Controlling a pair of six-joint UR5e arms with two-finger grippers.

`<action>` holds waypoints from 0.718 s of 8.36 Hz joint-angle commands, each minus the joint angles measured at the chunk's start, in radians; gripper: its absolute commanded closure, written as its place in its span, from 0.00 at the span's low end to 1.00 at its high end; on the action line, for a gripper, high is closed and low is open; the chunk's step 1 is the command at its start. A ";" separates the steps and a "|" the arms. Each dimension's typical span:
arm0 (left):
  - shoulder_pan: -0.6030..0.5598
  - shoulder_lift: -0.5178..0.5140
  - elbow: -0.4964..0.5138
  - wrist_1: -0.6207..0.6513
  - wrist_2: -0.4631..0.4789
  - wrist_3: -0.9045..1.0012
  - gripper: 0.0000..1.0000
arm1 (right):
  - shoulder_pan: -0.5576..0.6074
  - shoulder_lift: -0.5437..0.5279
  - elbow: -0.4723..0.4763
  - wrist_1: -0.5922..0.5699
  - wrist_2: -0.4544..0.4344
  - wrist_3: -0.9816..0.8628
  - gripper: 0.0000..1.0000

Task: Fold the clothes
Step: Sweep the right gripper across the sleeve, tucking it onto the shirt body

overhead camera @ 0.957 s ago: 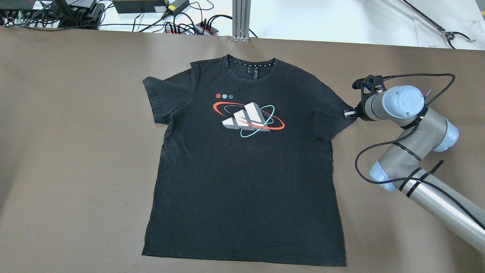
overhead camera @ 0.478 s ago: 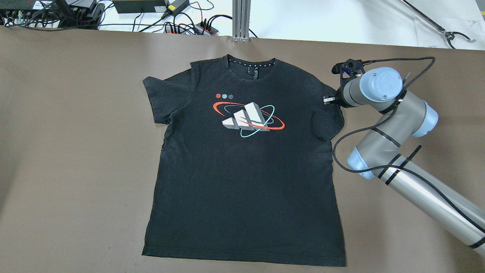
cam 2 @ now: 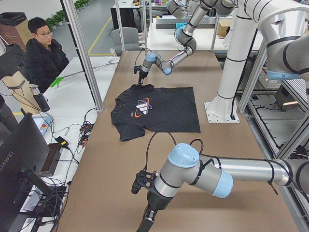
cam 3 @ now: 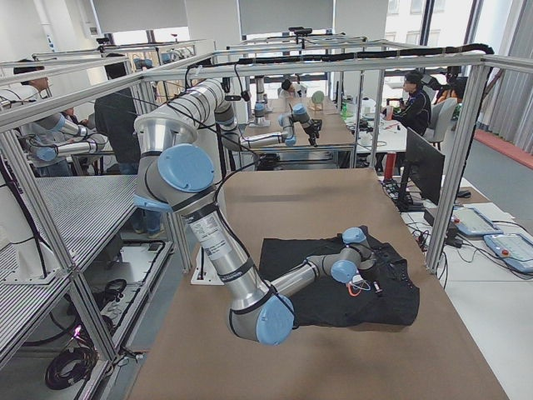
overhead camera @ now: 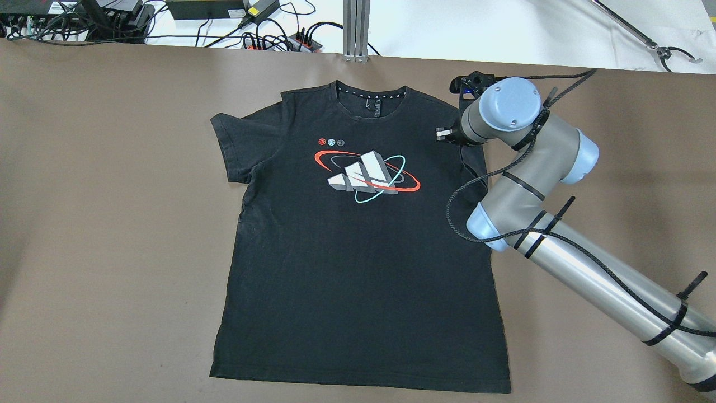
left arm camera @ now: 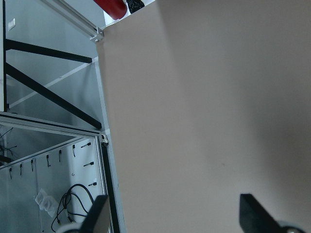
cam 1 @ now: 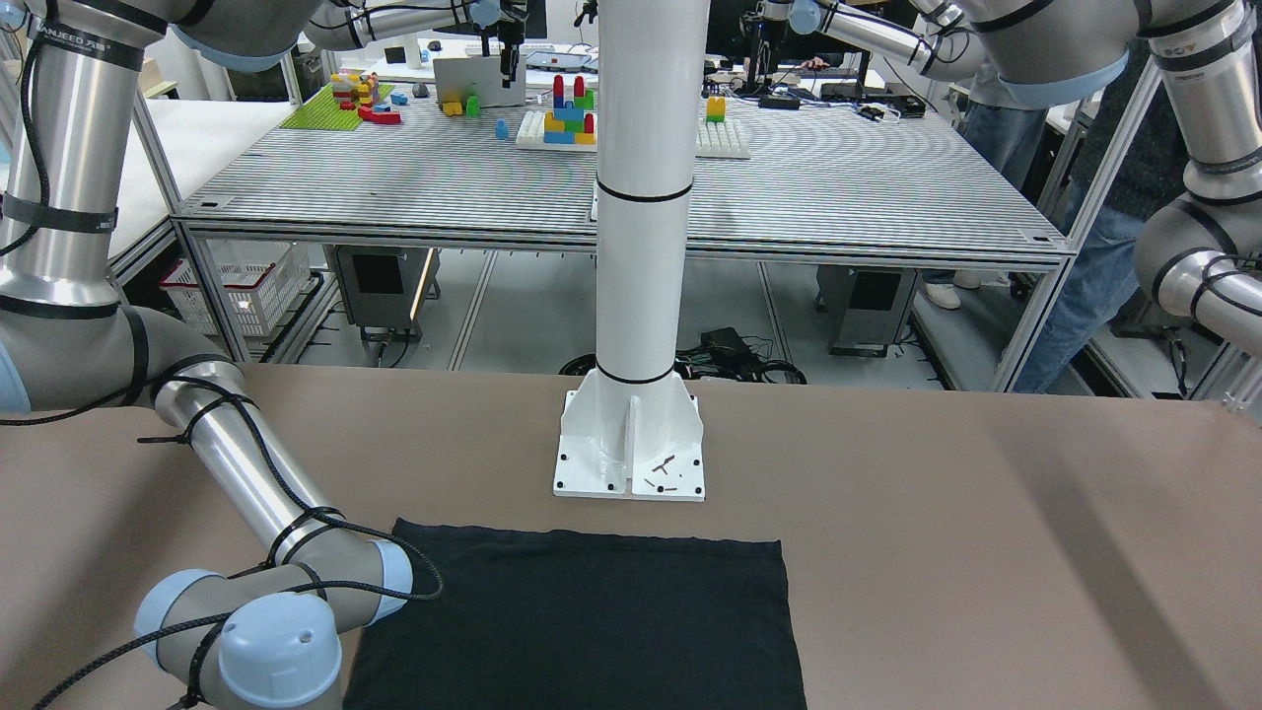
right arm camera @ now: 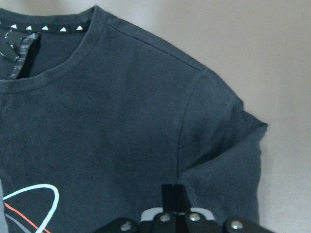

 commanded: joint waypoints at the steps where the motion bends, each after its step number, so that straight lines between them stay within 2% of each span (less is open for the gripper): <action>1: 0.000 0.001 0.001 0.000 -0.001 -0.001 0.06 | -0.045 0.074 -0.069 -0.006 -0.008 0.088 1.00; 5: 0.001 0.001 0.001 -0.002 -0.001 -0.001 0.06 | -0.069 0.060 -0.061 0.006 -0.010 0.101 1.00; 6: 0.001 0.001 0.001 0.000 -0.001 -0.001 0.06 | -0.072 0.059 -0.044 0.006 -0.010 0.102 0.96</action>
